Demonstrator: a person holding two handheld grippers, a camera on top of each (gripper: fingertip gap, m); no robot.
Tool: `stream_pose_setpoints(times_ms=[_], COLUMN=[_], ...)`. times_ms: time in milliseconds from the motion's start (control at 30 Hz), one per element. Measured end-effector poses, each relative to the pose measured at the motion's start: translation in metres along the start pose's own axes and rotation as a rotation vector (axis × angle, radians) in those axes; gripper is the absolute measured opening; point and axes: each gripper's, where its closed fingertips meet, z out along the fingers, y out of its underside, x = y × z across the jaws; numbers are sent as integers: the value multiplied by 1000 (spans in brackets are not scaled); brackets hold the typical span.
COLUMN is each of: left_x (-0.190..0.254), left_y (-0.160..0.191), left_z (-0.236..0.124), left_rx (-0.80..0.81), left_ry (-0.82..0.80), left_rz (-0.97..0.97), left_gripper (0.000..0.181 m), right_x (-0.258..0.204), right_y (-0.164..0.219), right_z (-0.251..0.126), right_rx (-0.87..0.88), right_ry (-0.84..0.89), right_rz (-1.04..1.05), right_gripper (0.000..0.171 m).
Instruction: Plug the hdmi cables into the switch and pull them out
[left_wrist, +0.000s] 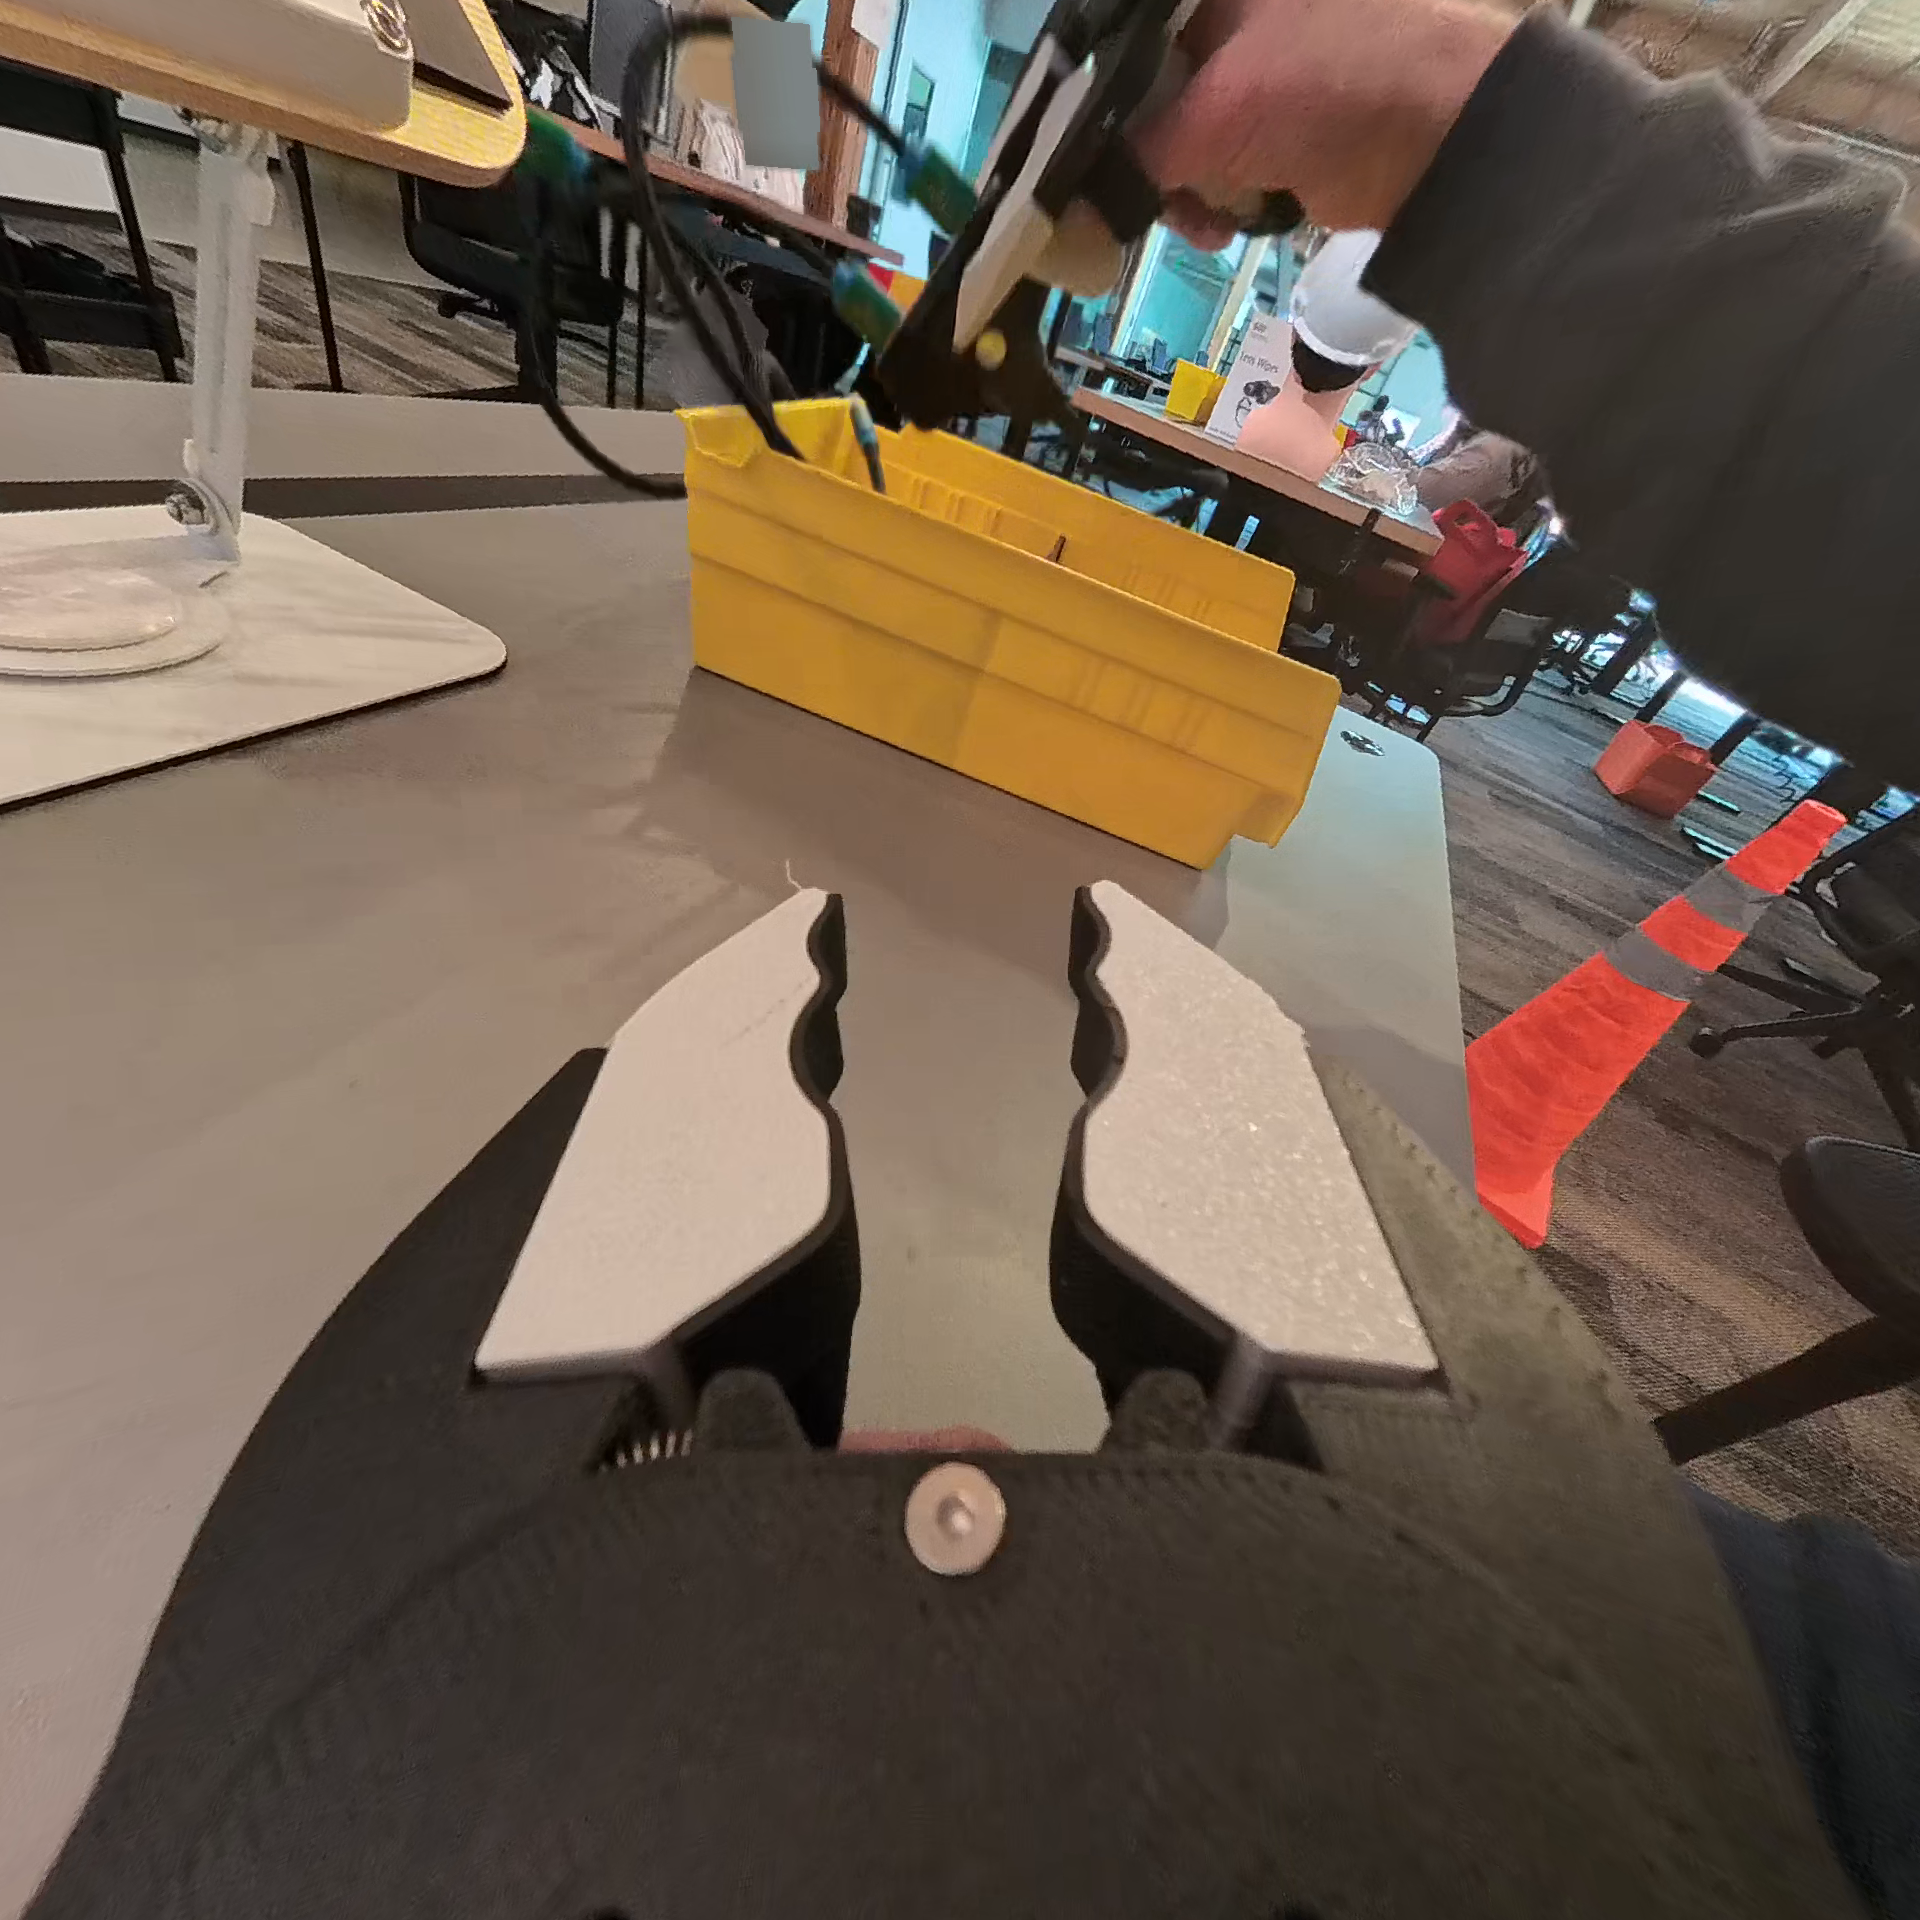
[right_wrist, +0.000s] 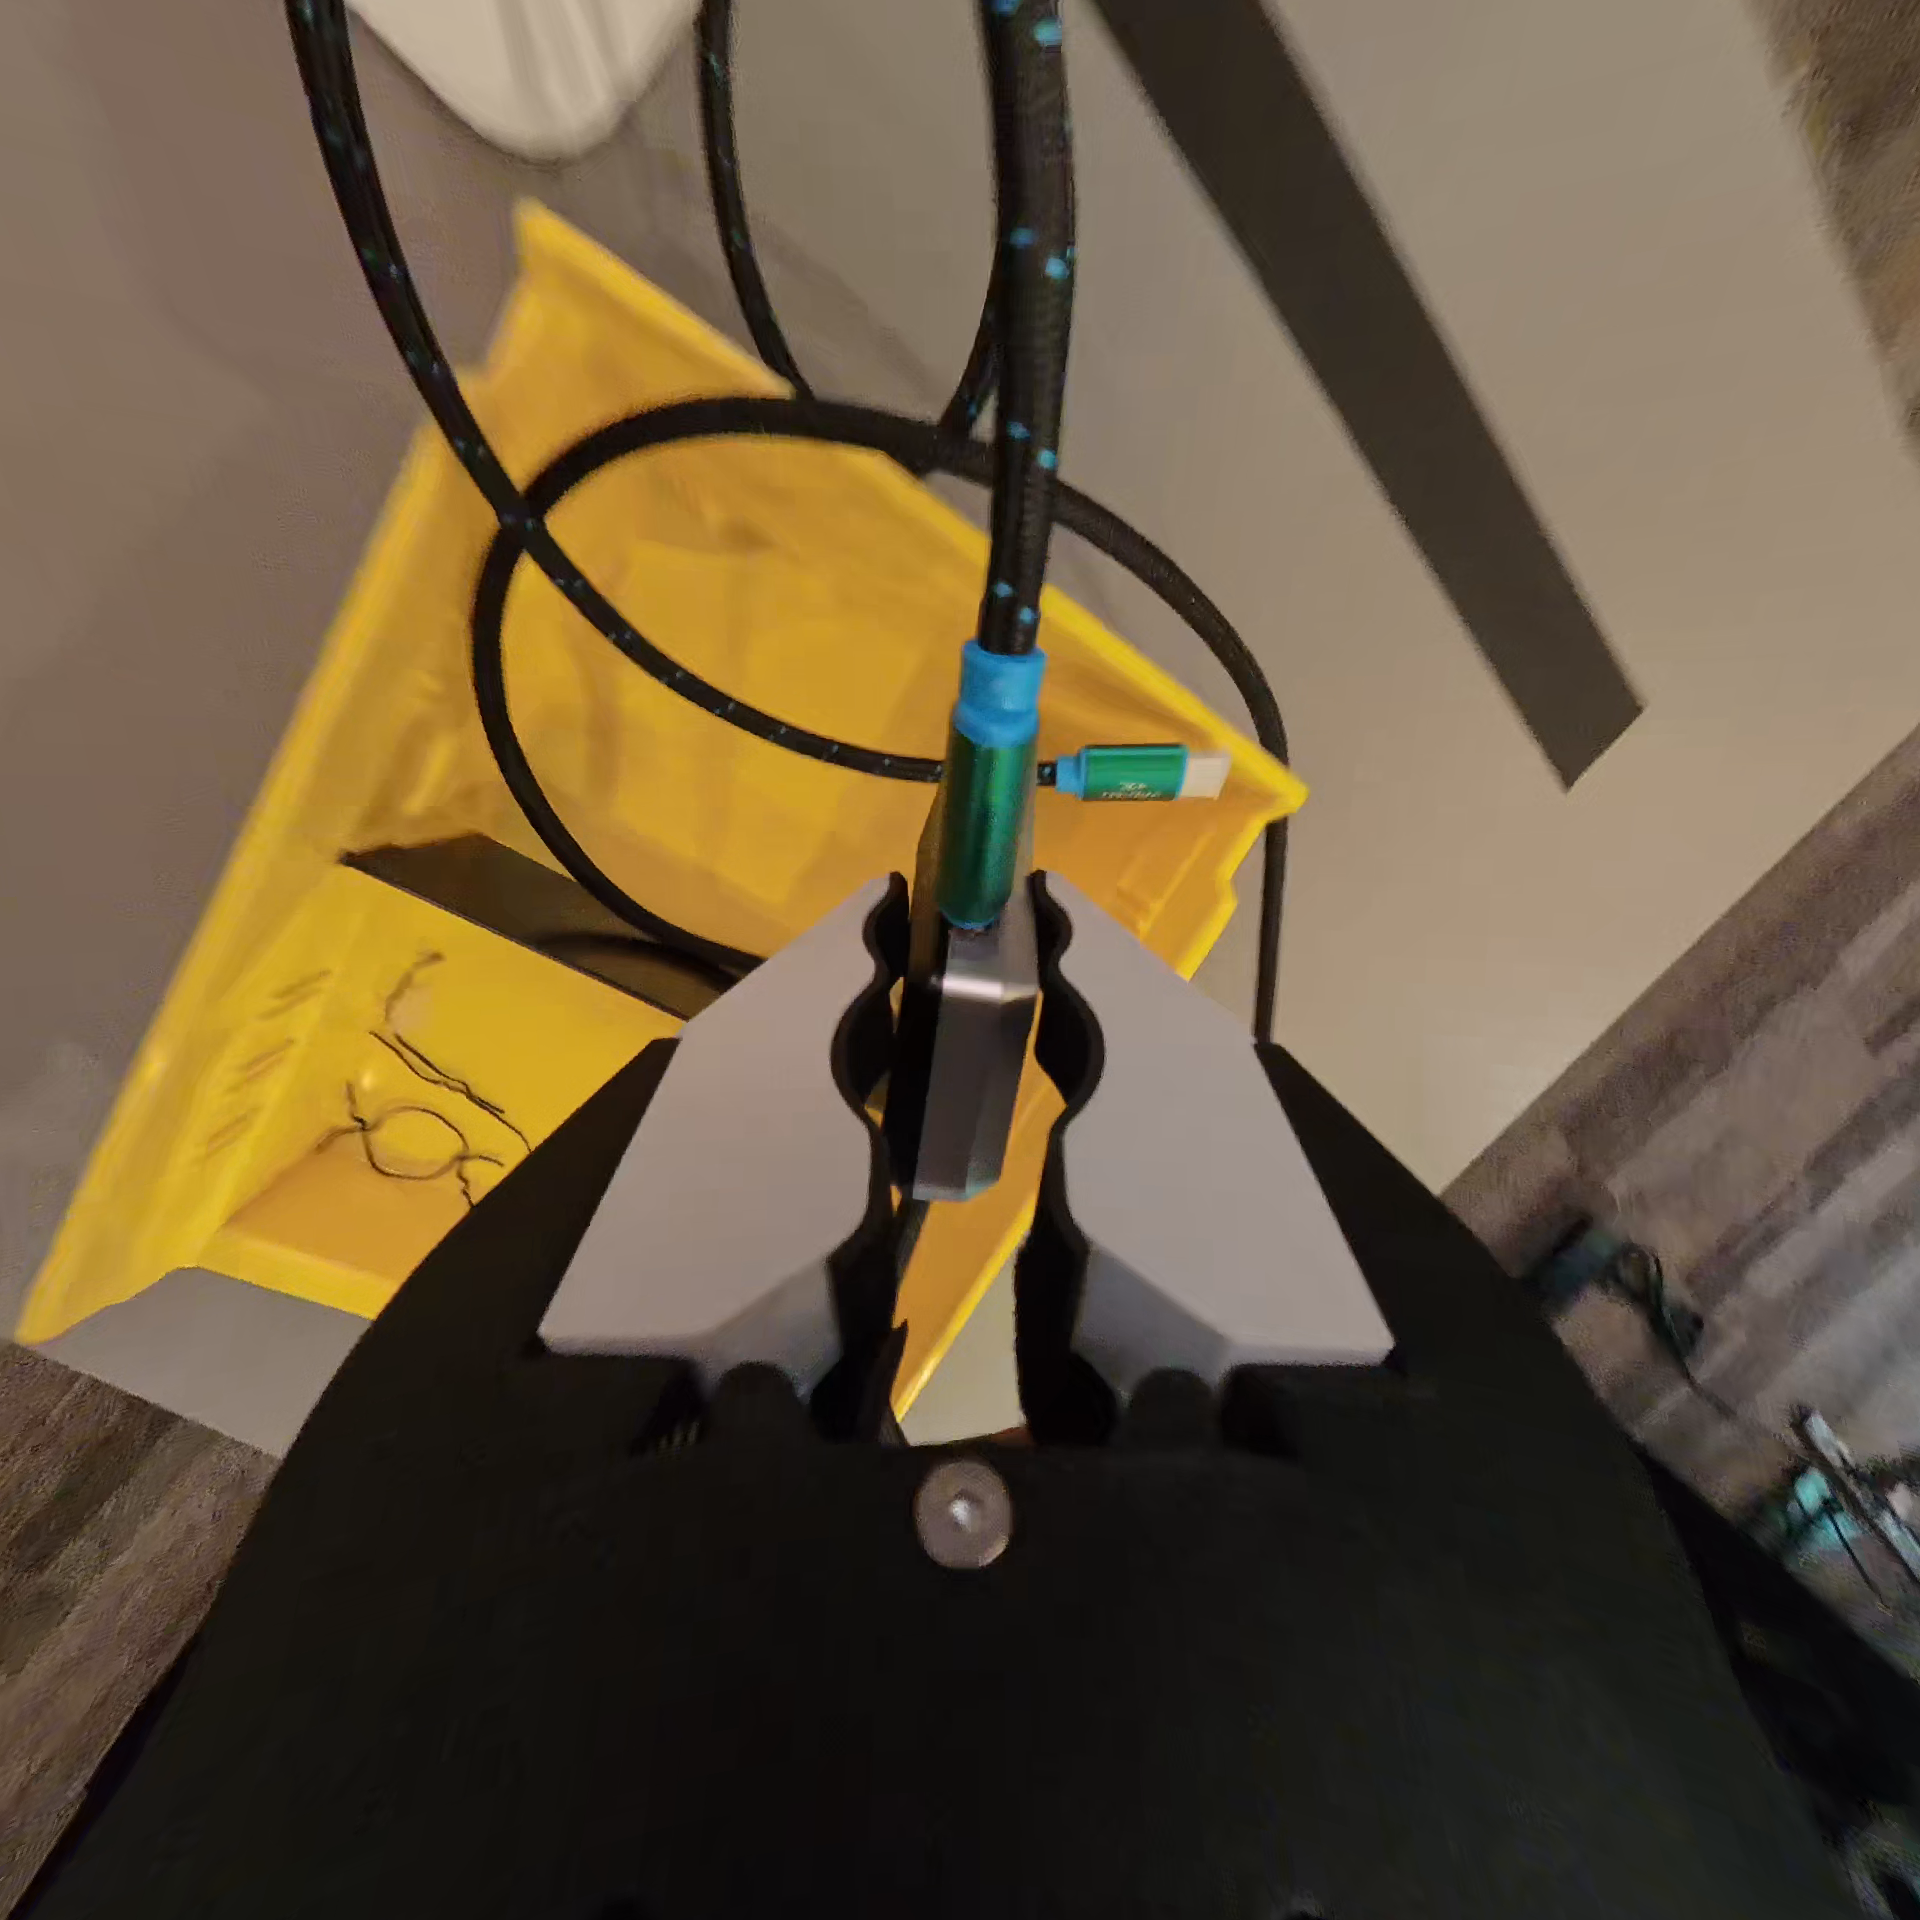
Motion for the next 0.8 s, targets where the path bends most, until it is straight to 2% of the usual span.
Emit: stream_pose_setpoints(times_ms=[267,433,633,800], left_x=[0,0,0,0], left_y=[0,0,0,0], left_z=[0,0,0,0], left_rx=[3,-1,0,-2], left_ry=[2,2,4,3], left_rz=[-1,0,-1,2], left_gripper=[41,41,42,42], right_x=[7,4,-1,2], right_y=[-44,-71,-75,-81], right_z=[-56,-78,-65,-54], right_rx=[311,509,652,892], right_ry=[0,-21,-46,-215], right_rz=[103,166,280,495], right_gripper=[18,18,19,17])
